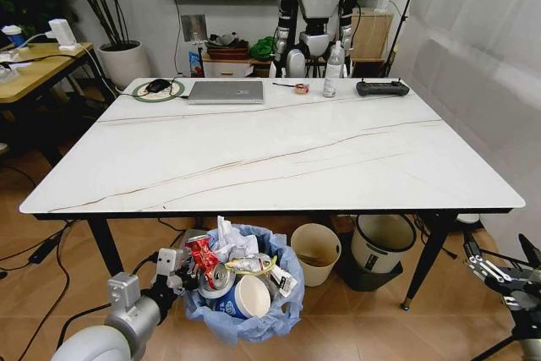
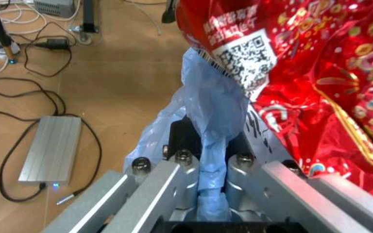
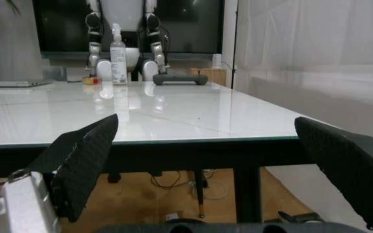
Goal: Pick up the trash bin and place the trash from the table into it.
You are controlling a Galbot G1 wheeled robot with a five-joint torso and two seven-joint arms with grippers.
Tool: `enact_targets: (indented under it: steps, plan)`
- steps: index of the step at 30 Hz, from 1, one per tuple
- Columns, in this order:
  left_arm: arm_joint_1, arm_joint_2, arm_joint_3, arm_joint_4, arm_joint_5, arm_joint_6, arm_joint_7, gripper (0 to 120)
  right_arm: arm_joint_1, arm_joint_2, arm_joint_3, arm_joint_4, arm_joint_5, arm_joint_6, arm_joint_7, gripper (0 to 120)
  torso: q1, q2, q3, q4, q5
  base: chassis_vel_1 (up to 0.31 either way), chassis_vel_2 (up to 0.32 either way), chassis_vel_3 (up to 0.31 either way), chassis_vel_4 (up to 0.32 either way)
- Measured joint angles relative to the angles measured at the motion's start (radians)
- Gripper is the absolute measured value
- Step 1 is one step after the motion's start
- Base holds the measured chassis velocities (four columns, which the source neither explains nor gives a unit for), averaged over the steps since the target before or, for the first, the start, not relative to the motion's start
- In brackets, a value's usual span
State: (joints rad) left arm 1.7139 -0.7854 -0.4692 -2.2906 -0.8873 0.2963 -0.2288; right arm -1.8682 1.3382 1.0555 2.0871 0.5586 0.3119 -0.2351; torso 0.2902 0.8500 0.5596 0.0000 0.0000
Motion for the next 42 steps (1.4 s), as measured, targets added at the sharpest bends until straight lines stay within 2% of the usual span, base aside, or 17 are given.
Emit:
enact_targets:
  steps: [42]
  plan:
    - [-0.007,-0.013,0.003,0.032,0.007,0.0,-0.001,0,0.0,0.0,0.0,0.0,0.0,0.0,0.0,100,-0.076,-0.186,-0.11,-0.0001,0.0001,0.0,0.0,0.0,0.0]
